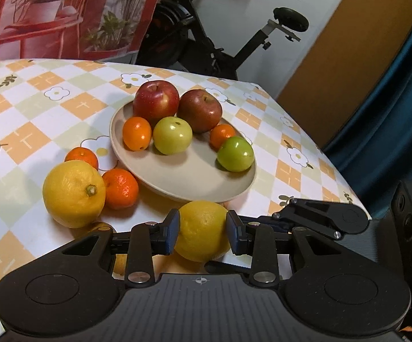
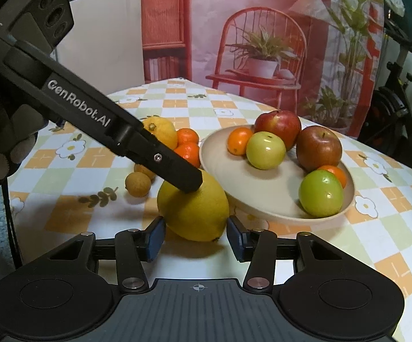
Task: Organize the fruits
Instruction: 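Close the left gripper around a yellow lemon while the right gripper steadies it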
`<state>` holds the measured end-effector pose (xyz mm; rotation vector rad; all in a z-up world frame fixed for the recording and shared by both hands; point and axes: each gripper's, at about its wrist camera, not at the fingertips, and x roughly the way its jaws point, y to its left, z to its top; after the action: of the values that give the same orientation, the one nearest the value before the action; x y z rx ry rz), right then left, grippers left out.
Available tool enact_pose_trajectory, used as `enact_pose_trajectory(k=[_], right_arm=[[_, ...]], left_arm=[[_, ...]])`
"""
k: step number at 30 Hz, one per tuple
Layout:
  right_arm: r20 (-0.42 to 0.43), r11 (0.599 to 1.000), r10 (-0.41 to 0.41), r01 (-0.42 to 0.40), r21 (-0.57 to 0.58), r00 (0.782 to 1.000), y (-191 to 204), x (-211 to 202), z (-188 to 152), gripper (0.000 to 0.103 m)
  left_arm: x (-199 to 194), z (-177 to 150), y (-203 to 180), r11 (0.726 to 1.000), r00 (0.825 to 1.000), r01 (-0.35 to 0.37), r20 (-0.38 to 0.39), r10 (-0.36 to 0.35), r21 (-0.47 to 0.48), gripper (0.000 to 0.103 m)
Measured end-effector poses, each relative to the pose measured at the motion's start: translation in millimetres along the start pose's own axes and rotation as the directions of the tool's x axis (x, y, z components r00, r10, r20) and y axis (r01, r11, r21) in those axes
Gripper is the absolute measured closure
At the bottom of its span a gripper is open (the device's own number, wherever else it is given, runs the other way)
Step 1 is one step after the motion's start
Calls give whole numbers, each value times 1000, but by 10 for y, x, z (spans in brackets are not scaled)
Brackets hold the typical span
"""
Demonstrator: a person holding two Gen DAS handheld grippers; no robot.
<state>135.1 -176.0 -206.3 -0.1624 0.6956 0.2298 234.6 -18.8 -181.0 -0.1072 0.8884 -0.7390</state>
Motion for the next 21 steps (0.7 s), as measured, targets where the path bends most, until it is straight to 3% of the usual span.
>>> enact_pose_trajectory(k=[10, 21], right_arm=[[15, 1000, 5, -6, 10, 1000, -16, -5, -36, 60], [14, 1000, 7, -7, 11, 1000, -11, 4, -29, 58]], left_arm=[[-58, 22, 262, 990, 999, 30, 32, -26, -136, 67], [31, -57, 446, 960, 992, 127, 39, -121, -249, 67]])
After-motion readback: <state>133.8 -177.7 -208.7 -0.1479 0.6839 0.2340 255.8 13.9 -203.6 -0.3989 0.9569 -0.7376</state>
